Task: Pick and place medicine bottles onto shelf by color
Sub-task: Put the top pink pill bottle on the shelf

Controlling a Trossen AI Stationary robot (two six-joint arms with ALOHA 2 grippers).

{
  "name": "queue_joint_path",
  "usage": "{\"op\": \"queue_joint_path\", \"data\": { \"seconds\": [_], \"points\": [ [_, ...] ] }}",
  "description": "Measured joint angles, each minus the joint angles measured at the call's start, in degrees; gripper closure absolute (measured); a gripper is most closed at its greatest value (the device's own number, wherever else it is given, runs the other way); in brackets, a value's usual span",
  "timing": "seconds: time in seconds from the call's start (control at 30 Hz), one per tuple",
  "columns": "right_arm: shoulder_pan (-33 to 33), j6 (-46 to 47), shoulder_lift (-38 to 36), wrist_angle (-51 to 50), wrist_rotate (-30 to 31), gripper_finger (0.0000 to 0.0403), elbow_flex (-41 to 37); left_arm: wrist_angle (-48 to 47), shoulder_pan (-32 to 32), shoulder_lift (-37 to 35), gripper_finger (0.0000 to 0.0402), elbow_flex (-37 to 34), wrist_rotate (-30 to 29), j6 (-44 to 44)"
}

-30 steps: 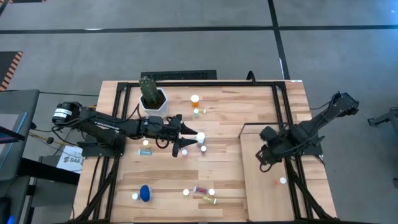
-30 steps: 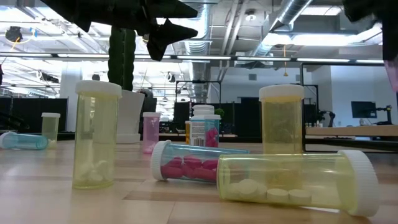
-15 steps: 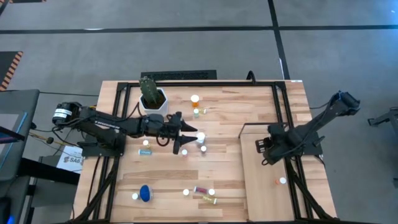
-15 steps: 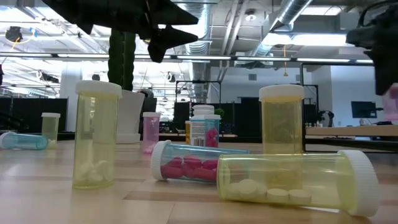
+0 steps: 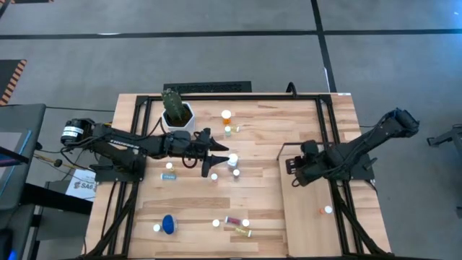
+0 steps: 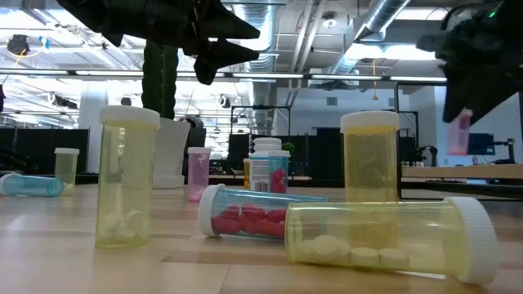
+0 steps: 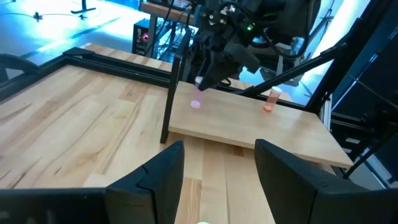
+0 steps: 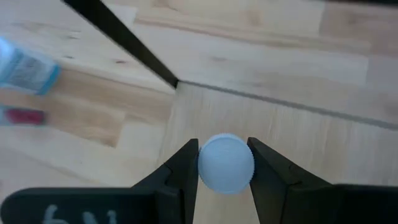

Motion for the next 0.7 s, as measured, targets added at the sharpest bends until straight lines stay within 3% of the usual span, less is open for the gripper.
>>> {"op": "queue_joint_path", "data": {
  "seconds": [0.33,0.7],
  "points": [
    [-7.1,-13.5,3.2,7.4,-4.4,0.0270,0.0,-0.4,0.0,0.0,0.0219,0.0,0.0,0.2],
    [-10.3,-19.1,3.3,9.8,-7.9,0.0268,0.0,-0.4,0.0,0.0,0.0219,0.0,0.0,0.4]
  ]
}}
